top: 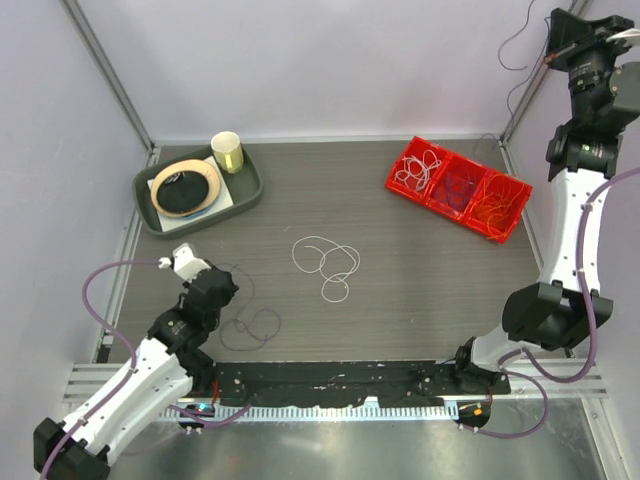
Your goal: Untangle the cables
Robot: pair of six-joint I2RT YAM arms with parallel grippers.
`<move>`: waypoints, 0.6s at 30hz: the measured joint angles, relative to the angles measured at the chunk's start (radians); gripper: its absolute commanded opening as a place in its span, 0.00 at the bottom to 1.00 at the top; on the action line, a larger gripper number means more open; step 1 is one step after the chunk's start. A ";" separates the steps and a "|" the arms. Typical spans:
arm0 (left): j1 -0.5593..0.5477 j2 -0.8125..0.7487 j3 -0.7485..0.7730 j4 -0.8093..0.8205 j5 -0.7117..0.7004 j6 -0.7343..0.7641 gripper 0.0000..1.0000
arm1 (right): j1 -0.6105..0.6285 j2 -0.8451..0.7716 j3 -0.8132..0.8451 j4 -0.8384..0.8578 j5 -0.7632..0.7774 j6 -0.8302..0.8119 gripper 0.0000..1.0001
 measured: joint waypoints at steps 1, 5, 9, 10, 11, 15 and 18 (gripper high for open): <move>0.000 0.015 0.000 0.010 0.008 0.006 0.09 | 0.003 0.023 0.000 0.018 0.000 -0.001 0.01; 0.000 0.056 0.000 0.042 0.022 0.030 0.09 | 0.012 0.098 0.002 0.060 0.005 -0.008 0.01; 0.000 0.062 0.000 0.050 0.028 0.040 0.09 | 0.016 0.194 0.011 0.071 0.011 -0.016 0.01; 0.000 0.059 0.000 0.051 0.028 0.042 0.09 | 0.016 0.210 0.011 0.070 0.011 -0.016 0.01; 0.000 0.054 0.000 0.053 0.028 0.043 0.09 | 0.018 0.227 0.011 0.069 0.012 -0.016 0.01; 0.000 0.021 0.000 0.053 0.029 0.053 0.09 | 0.030 0.257 0.017 0.061 0.024 -0.023 0.01; 0.000 0.005 0.000 0.053 0.029 0.053 0.09 | 0.049 0.257 0.055 0.061 0.029 -0.028 0.01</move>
